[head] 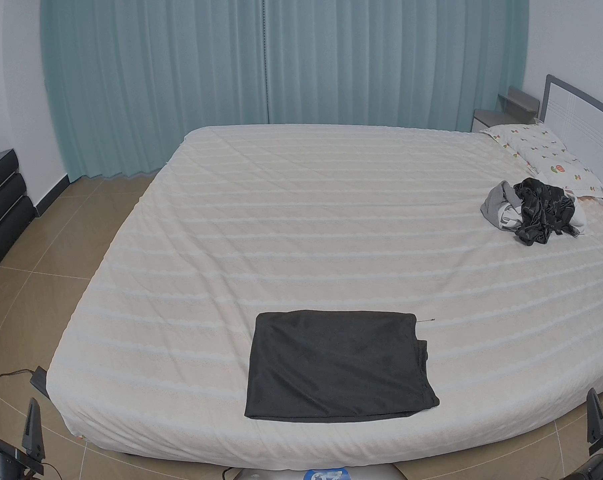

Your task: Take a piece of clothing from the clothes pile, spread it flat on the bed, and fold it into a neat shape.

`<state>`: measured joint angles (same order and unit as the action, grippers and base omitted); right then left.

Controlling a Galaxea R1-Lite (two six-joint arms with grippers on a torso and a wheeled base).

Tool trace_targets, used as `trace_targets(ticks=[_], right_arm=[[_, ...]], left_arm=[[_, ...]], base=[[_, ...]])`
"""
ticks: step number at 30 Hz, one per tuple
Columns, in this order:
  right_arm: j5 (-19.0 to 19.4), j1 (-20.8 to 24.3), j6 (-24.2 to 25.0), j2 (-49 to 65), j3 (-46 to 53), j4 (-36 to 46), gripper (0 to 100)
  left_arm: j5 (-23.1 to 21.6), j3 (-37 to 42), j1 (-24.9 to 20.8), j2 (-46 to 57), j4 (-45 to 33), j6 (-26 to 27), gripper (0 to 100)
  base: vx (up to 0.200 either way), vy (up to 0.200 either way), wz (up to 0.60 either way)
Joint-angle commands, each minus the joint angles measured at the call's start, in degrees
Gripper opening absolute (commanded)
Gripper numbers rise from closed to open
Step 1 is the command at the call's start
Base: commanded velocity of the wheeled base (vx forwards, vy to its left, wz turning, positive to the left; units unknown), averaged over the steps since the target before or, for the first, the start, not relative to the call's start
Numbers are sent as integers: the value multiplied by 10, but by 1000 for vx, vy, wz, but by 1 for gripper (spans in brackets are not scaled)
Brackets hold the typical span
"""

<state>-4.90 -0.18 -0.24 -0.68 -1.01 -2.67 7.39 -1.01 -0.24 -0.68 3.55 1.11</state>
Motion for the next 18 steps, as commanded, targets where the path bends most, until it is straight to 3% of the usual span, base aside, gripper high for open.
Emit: trace_targets(ticks=[1, 4, 18], right_arm=[[26, 0, 12, 5, 9, 27, 100], [31, -1, -5, 5, 7, 35, 100], [35, 0, 1, 5, 9, 31, 100]], left_arm=[[-50, 10, 0, 4, -10, -24, 100], [-77, 9, 0, 2, -46, -20, 100], [-70, 10, 0, 3, -34, -15, 100]], base=[[0, 0, 0], [0, 0, 0], [0, 0, 0]])
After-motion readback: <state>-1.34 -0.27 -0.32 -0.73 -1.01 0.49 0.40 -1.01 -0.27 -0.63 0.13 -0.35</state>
